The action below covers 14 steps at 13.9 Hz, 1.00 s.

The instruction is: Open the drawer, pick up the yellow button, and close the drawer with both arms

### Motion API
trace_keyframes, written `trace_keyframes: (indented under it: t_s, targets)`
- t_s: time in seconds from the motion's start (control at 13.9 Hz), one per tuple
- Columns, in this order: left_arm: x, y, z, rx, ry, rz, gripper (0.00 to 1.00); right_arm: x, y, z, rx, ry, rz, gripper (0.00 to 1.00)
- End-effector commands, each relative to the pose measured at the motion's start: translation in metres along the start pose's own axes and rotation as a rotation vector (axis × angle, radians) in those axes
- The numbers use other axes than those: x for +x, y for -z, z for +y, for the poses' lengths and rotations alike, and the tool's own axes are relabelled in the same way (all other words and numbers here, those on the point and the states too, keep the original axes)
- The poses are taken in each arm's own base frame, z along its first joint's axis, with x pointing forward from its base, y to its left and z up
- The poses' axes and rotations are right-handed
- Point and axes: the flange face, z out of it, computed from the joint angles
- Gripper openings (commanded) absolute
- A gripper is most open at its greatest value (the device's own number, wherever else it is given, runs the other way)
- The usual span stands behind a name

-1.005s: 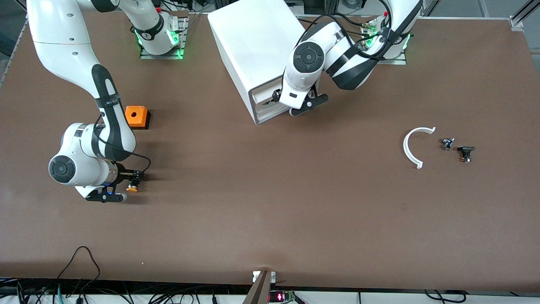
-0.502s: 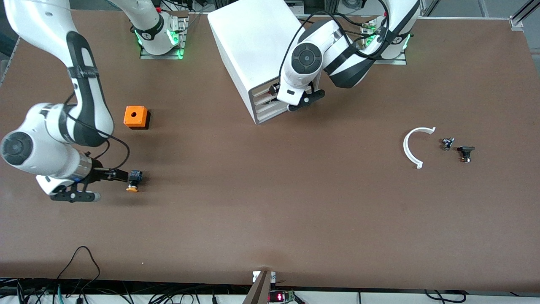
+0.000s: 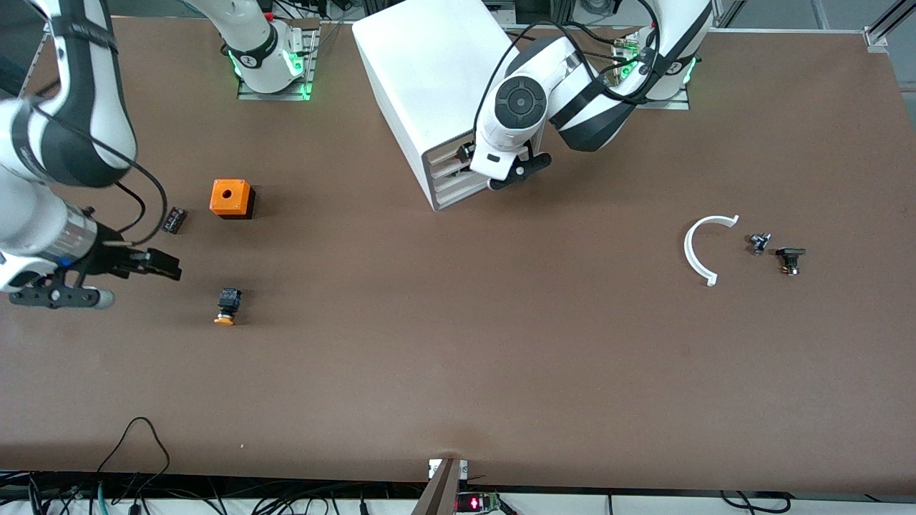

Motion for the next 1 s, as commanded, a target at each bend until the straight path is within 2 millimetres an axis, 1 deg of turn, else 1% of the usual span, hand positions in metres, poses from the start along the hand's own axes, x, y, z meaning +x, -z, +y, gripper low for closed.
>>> trace_keyframes:
  t_s: [0.0,0.07,0.14,0.22,0.29,0.36,0.43,0.57,0.65,0.72,0.79,0.93]
  targets:
    - [0.001,0.012,-0.001,0.005,-0.002,-0.044,1.0,-0.022,0.036,-0.006,-0.01,-0.011,-0.017,1.0]
    - [0.016,0.028,-0.004,-0.012,-0.01,-0.044,1.0,-0.029,0.052,-0.001,-0.037,-0.006,-0.012,1.0]
    - [0.033,0.044,-0.011,-0.022,-0.035,-0.048,1.0,-0.036,0.066,-0.008,-0.043,0.018,-0.006,1.0]
    - [0.055,0.064,-0.02,-0.04,-0.061,-0.05,1.0,-0.041,0.079,-0.011,-0.043,0.038,0.01,1.0]
    - [0.074,0.082,-0.031,-0.049,-0.104,-0.054,1.0,-0.048,0.093,-0.021,-0.06,0.061,0.028,1.0]
    - [0.091,0.098,-0.042,-0.054,-0.155,-0.05,1.0,-0.055,0.103,-0.021,-0.065,0.055,0.023,1.0]
    - [0.109,0.114,-0.054,-0.034,-0.198,-0.02,1.0,-0.057,0.106,-0.019,-0.067,0.056,0.014,1.0]
    - [0.131,0.146,-0.077,0.033,-0.291,0.043,1.0,-0.06,0.125,-0.02,-0.068,0.046,0.008,1.0]
    - [0.142,0.161,-0.088,0.044,-0.326,0.057,1.0,-0.063,0.128,-0.018,-0.066,0.003,-0.015,1.0]
    - [0.154,0.177,-0.102,0.048,-0.339,0.069,1.0,-0.064,0.134,-0.015,-0.065,0.014,-0.016,1.0]
    - [0.164,0.193,-0.116,0.051,-0.355,0.079,1.0,-0.066,0.136,-0.02,-0.065,0.015,-0.027,1.0]
    - [0.184,0.225,-0.144,0.03,-0.404,0.094,1.0,-0.068,0.159,-0.022,-0.063,0.013,-0.03,1.0]
